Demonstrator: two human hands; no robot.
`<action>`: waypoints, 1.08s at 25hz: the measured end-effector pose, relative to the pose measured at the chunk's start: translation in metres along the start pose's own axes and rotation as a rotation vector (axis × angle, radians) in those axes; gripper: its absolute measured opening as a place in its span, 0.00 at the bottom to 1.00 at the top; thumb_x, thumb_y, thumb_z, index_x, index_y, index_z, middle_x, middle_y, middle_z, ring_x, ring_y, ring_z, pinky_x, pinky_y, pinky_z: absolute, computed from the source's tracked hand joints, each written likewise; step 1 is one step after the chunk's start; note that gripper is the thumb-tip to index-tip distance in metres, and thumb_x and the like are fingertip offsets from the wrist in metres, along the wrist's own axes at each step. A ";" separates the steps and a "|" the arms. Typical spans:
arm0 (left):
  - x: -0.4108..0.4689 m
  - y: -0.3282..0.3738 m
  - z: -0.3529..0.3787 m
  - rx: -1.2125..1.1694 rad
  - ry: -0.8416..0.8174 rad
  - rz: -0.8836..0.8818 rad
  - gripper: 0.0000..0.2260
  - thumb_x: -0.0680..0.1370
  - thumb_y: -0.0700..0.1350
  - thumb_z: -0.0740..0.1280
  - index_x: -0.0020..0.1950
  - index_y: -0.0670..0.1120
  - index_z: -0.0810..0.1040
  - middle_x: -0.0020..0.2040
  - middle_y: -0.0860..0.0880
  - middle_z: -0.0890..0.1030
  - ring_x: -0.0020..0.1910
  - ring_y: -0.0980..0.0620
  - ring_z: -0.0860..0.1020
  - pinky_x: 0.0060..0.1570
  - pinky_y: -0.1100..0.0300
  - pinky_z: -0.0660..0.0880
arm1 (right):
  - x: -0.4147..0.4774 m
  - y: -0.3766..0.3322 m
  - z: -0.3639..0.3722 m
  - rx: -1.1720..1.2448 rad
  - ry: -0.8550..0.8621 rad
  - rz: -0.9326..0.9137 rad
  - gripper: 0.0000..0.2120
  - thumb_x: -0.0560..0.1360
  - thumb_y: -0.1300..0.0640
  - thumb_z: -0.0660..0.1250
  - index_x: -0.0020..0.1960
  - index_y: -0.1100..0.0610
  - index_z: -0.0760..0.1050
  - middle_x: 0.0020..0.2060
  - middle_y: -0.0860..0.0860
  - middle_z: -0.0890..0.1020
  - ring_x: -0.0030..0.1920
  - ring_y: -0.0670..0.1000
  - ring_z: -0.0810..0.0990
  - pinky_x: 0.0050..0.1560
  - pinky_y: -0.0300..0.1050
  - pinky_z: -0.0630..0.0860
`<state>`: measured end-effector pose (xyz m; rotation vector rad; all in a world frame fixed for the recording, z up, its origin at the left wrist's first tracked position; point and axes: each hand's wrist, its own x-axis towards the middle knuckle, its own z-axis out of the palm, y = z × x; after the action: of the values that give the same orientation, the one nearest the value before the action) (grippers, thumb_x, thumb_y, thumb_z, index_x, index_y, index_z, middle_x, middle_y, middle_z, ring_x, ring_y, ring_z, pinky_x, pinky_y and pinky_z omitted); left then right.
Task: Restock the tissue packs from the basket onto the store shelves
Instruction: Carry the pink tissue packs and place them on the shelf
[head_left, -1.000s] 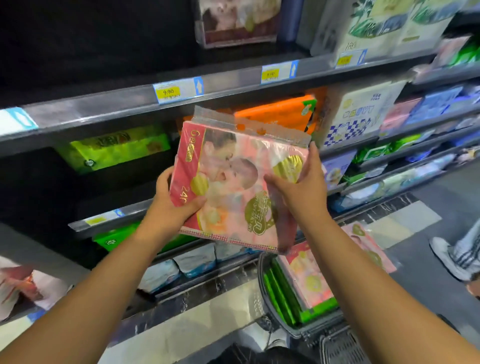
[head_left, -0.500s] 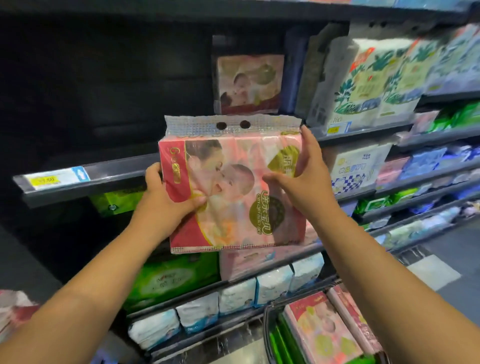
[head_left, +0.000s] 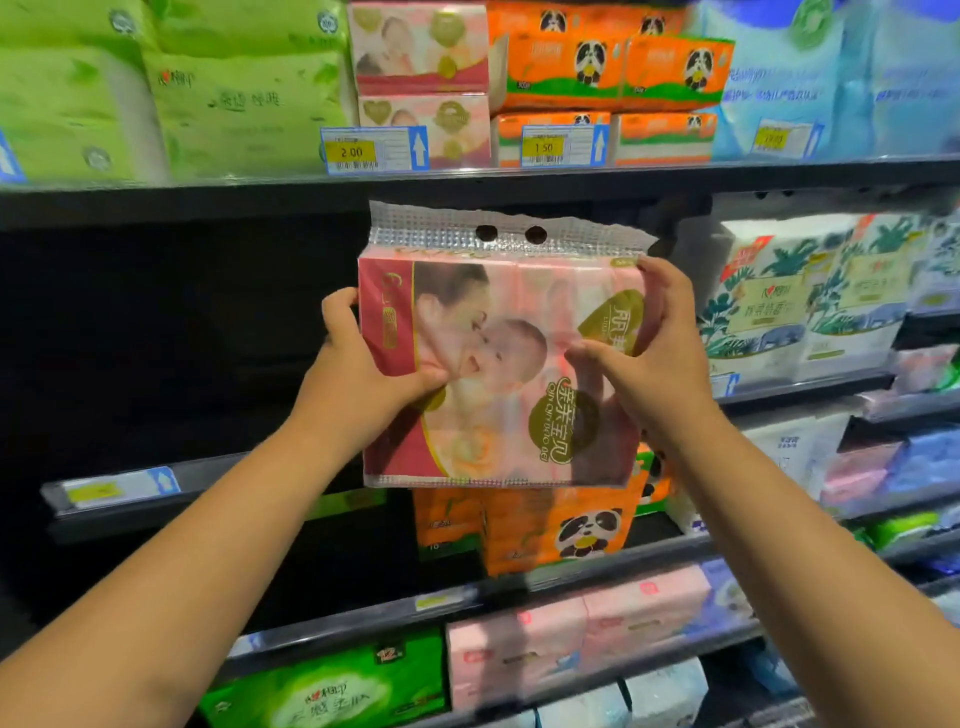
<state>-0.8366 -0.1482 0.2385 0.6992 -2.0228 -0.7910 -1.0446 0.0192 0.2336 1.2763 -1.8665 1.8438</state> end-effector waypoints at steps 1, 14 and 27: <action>0.007 0.003 0.006 0.007 0.019 0.006 0.39 0.65 0.54 0.79 0.62 0.61 0.53 0.59 0.50 0.76 0.56 0.51 0.77 0.53 0.52 0.74 | 0.011 0.003 -0.001 -0.003 -0.004 -0.021 0.40 0.64 0.56 0.81 0.68 0.43 0.62 0.65 0.48 0.72 0.61 0.49 0.76 0.58 0.42 0.78; 0.083 -0.015 0.099 0.129 0.181 0.046 0.42 0.68 0.53 0.77 0.69 0.54 0.50 0.64 0.46 0.73 0.58 0.47 0.77 0.56 0.48 0.76 | 0.113 0.089 0.003 -0.041 -0.065 -0.090 0.40 0.65 0.59 0.80 0.62 0.35 0.58 0.67 0.53 0.68 0.66 0.49 0.72 0.65 0.47 0.74; 0.150 -0.043 0.161 0.318 0.104 -0.261 0.26 0.73 0.54 0.72 0.56 0.32 0.74 0.52 0.35 0.78 0.53 0.36 0.77 0.42 0.54 0.69 | 0.134 0.148 0.056 -0.730 -0.116 0.009 0.27 0.75 0.50 0.69 0.68 0.58 0.62 0.71 0.65 0.59 0.70 0.66 0.60 0.66 0.59 0.66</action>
<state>-1.0399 -0.2386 0.2081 1.1795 -2.0067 -0.5675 -1.2041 -0.1109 0.2118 1.1011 -2.2817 0.9249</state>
